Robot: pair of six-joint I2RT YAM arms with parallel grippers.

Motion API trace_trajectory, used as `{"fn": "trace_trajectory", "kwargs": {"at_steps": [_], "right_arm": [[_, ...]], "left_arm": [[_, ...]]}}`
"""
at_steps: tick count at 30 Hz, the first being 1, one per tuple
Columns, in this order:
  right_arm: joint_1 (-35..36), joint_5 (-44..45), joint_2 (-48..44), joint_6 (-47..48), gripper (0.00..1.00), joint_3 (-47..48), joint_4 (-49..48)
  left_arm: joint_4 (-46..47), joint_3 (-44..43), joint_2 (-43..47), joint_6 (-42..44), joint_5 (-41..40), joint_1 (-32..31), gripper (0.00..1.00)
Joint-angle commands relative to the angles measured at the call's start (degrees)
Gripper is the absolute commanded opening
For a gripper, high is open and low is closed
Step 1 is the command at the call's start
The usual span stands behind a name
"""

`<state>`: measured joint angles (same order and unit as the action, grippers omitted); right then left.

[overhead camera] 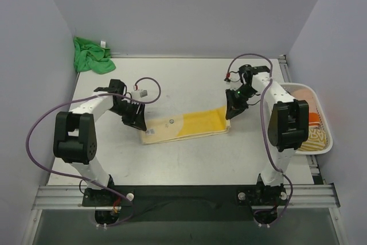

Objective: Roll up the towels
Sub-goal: Fold the towel

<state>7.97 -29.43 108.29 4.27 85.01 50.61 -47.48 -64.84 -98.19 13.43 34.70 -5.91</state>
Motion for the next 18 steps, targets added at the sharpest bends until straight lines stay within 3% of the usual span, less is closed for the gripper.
{"fn": "trace_trajectory", "kwargs": {"at_steps": [1,8,18], "right_arm": [[3.1,-3.4,-1.9,-1.3,0.0,3.4,3.6],[9.0,-6.6,1.5,-3.2,0.0,7.4,3.4],[16.5,-7.4,9.2,-4.3,0.0,14.4,3.3]], "left_arm": [[3.0,-1.5,-1.4,-1.8,2.6,-0.9,0.48],[3.5,-1.8,-4.5,-2.4,1.5,-0.9,0.27],[3.6,-0.9,-4.5,-2.7,1.4,-1.0,0.25]]}}
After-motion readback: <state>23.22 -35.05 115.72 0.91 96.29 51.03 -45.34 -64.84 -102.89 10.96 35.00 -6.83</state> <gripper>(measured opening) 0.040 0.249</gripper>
